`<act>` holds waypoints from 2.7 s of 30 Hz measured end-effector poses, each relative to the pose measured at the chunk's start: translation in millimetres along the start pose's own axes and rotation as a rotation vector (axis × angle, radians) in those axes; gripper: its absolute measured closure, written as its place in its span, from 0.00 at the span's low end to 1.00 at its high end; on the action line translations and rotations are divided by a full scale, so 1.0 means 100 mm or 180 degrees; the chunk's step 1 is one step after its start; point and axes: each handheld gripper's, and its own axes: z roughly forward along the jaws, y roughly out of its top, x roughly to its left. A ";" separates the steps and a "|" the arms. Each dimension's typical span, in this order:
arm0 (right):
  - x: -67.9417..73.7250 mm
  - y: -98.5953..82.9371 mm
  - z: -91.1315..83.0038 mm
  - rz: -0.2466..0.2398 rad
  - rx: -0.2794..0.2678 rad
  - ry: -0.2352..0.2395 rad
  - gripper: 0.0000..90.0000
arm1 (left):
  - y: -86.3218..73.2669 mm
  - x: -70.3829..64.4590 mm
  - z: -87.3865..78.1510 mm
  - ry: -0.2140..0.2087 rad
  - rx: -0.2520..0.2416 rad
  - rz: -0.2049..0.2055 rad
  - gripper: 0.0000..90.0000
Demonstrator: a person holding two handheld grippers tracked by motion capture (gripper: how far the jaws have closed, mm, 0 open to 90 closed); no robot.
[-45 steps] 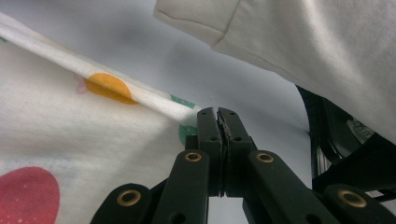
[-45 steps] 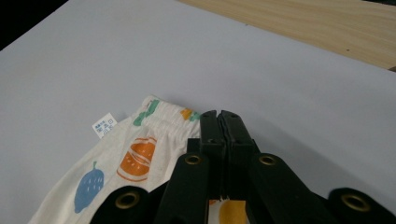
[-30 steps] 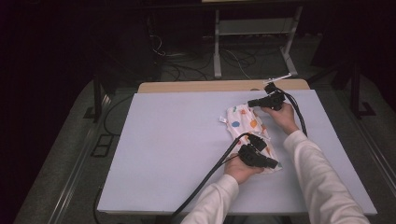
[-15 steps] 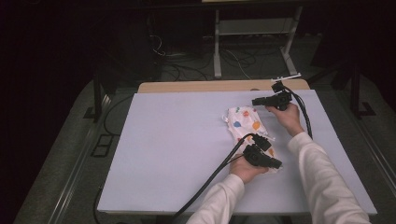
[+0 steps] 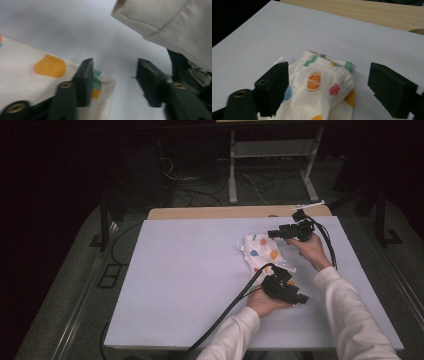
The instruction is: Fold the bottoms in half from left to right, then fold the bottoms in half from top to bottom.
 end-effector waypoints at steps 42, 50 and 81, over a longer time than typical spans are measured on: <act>0.11 -0.12 -0.18 -0.0049 0.0052 -0.0038 0.00 | -0.01 0.28 -0.83 0.0540 -0.0052 0.0227 0.01; 0.06 -0.19 -0.20 -0.0002 0.0047 -0.0051 0.00 | 0.04 0.38 -1.00 0.0648 -0.0113 0.0212 0.01; -0.03 -0.23 -0.25 0.0085 0.0064 -0.0062 0.00 | 0.42 0.84 -1.39 0.0807 -0.0051 0.0223 0.01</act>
